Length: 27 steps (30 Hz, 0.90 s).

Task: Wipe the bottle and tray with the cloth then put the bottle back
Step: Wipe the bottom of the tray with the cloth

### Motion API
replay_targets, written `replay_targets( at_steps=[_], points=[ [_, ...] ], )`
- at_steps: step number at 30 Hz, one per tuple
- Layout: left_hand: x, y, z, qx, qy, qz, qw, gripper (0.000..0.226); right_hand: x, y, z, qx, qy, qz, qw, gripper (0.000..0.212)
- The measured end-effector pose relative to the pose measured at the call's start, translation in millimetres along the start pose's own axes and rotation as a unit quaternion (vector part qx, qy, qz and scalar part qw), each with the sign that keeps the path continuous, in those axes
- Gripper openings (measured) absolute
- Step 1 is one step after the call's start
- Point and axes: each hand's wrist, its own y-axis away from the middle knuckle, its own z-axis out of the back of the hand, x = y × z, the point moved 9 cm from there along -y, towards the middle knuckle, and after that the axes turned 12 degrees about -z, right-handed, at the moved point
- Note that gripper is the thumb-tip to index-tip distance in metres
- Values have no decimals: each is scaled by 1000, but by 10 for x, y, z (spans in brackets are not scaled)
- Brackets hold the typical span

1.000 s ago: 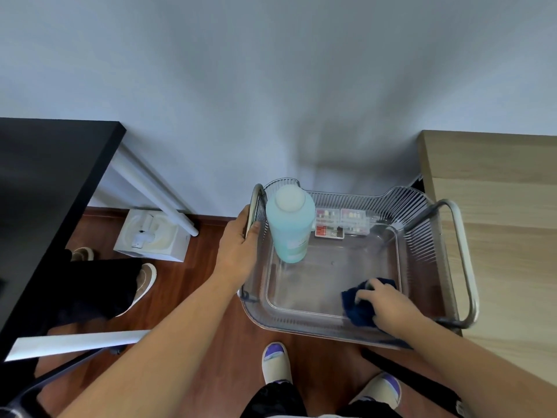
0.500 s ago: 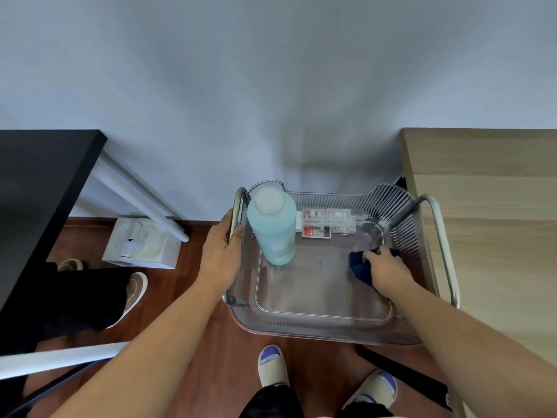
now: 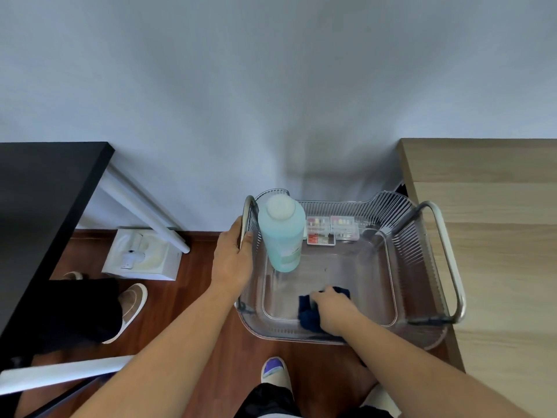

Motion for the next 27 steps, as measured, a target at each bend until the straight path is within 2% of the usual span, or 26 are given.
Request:
replay_targets(
  at_steps=[5, 8, 11, 16, 18, 20, 22, 24, 27],
  points=[
    [-9, -7, -2, 7, -20, 8, 1000, 37, 404, -5, 7, 15, -183, 59, 981, 39],
    [-40, 19, 51, -5, -35, 15, 999, 33, 331, 68, 69, 30, -299, 66, 952, 27],
    [-131, 133, 130, -34, -47, 12, 998, 42, 149, 226, 276, 10, -366, 83, 927, 23],
    [-559, 637, 408, -158, -117, -84, 977, 50, -221, 613, 671, -7, -486, 104, 868, 24],
    [-834, 869, 369, -173, -128, -145, 966, 50, -375, 786, 770, 15, -538, 115, 835, 28],
    [-1120, 1019, 167, -130, -131, -200, 962, 50, -515, 968, 852, 39, -567, 130, 812, 38],
    [-1371, 1071, -190, -16, -131, -234, 963, 60, -618, 1146, 917, 64, -578, 154, 799, 46],
    [-1624, 1093, -546, 95, -160, -255, 949, 65, -746, 1329, 949, 89, -583, 177, 788, 53],
    [-1979, 1101, -822, 142, -148, -274, 940, 33, -1013, 1543, 941, 113, -609, 198, 760, 54]
  ],
)
